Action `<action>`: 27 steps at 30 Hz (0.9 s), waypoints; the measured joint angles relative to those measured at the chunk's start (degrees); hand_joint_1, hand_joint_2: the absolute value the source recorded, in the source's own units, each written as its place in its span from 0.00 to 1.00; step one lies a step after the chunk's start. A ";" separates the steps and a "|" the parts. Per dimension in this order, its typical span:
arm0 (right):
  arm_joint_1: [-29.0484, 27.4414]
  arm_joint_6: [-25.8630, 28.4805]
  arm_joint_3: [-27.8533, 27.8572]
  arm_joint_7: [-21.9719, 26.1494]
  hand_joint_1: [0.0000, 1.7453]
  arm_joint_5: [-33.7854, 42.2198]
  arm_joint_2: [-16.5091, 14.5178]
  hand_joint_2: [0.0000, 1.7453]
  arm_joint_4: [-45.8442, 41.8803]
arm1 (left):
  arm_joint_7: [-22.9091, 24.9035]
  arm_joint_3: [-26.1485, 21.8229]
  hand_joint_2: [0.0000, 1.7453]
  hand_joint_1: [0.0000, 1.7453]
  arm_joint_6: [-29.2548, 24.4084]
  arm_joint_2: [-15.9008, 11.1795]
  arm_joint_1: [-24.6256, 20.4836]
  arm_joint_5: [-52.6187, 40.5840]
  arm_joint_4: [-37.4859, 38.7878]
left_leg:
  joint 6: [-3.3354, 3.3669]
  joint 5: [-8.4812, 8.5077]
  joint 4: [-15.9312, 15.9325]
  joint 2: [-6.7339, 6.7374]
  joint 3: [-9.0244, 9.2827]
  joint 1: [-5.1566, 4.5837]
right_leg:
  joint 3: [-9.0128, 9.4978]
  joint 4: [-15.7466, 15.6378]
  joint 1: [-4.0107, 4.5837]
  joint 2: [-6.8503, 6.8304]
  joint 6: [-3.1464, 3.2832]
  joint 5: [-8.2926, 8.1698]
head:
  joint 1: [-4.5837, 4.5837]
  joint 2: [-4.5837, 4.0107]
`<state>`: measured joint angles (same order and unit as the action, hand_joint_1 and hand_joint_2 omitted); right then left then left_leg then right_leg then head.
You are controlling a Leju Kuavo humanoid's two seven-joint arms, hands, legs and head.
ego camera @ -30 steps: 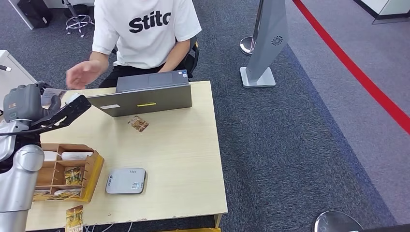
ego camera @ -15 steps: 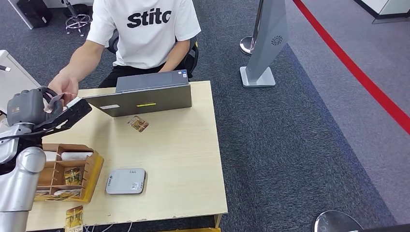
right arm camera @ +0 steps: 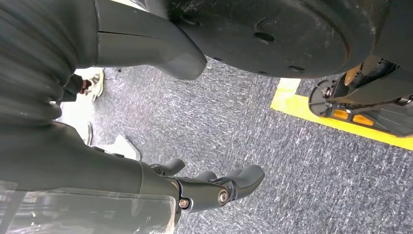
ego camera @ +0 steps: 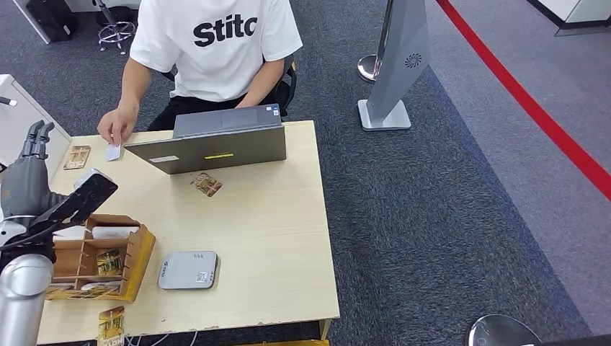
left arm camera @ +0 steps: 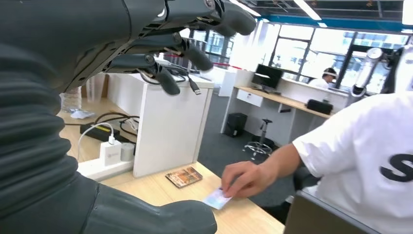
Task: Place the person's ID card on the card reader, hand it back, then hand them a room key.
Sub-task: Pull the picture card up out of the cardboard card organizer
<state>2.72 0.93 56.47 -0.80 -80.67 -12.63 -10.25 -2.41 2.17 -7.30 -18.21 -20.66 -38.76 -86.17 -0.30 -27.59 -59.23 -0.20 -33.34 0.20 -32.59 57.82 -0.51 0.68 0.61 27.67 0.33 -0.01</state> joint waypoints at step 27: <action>-0.44 -2.75 0.25 2.97 0.00 1.05 1.52 1.00 0.18 | -14.58 -2.71 1.00 0.00 31.13 -9.13 40.49 32.22 -22.71 | -0.03 -0.13 0.05 -0.05 0.01 0.00 | 0.03 -0.01 0.00 -0.06 -0.05 0.15 | -0.01 -0.01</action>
<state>2.28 -1.82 56.72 2.17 -79.62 -11.11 -10.07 -16.99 -0.55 23.83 -27.34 19.82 -6.53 -108.88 -0.32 -27.73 -59.18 -0.25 -33.33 0.21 -32.56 57.81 -0.51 0.63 0.56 27.82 0.33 -0.02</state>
